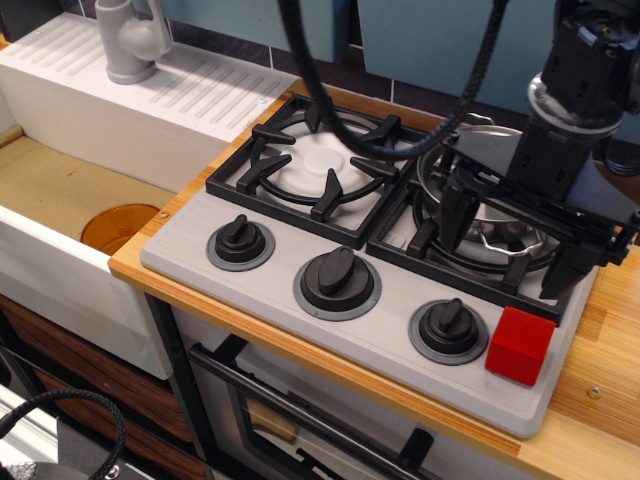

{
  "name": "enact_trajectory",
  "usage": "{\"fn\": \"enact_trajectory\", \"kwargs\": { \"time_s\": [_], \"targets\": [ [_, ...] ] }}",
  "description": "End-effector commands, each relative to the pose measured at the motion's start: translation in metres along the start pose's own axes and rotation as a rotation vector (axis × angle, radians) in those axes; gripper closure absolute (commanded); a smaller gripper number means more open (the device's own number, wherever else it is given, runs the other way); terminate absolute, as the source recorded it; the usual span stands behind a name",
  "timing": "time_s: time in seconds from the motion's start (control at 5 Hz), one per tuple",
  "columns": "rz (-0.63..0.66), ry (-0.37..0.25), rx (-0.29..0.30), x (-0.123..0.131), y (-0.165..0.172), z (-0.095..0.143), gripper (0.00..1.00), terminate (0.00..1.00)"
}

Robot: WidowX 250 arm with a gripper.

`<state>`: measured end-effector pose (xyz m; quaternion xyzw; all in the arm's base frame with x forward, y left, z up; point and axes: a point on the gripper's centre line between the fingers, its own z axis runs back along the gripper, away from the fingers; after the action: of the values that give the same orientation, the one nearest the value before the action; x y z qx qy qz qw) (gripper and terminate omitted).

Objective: Put redcube in pan and put pan on stove

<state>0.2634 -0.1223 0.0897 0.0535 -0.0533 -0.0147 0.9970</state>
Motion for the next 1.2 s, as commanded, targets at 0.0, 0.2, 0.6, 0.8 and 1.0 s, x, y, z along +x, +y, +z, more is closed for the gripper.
{"fn": "enact_trajectory", "kwargs": {
  "time_s": [0.0,0.2,0.6,0.8,1.0],
  "targets": [
    [0.0,0.0,0.0,0.0,0.0,0.0,0.0,0.0],
    [-0.007,0.007,0.004,-0.001,-0.005,0.006,0.0,0.0],
    [-0.002,0.009,-0.002,-0.001,-0.014,0.01,0.0,0.0],
    [0.006,-0.009,-0.016,0.0,-0.023,0.0,0.0,0.0],
    [-0.009,-0.044,-0.037,-0.001,-0.026,-0.016,0.0,0.0]
  ]
}}
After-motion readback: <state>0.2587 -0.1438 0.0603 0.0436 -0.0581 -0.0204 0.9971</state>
